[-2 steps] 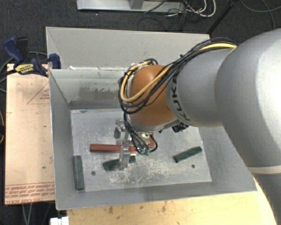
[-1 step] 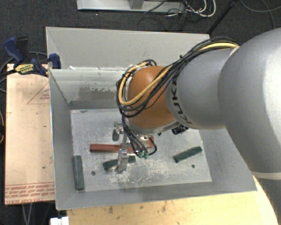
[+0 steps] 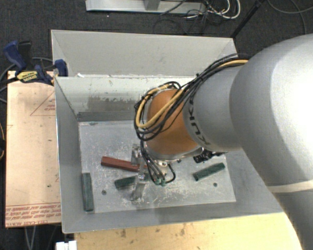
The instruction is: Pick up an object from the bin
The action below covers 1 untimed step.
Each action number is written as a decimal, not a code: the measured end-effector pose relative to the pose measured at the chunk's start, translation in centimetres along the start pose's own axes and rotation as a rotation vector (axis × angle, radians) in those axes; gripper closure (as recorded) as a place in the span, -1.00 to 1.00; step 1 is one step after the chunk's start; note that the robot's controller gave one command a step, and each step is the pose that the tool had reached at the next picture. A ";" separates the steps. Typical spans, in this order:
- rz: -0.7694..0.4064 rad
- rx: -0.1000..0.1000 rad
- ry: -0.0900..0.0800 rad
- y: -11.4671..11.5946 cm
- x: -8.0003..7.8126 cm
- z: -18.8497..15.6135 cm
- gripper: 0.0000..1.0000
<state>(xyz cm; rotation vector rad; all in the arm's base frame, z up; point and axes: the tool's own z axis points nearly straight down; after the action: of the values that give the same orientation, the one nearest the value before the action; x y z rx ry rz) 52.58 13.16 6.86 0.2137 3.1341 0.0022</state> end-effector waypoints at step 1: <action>0.000 -0.001 -0.001 0.1 -0.1 -0.1 -1.00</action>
Offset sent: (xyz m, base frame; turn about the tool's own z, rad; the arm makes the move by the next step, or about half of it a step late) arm 0.0000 0.0000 0.0000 0.0000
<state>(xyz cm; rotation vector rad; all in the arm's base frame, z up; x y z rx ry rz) 52.65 13.23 6.91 0.2139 3.1327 0.0037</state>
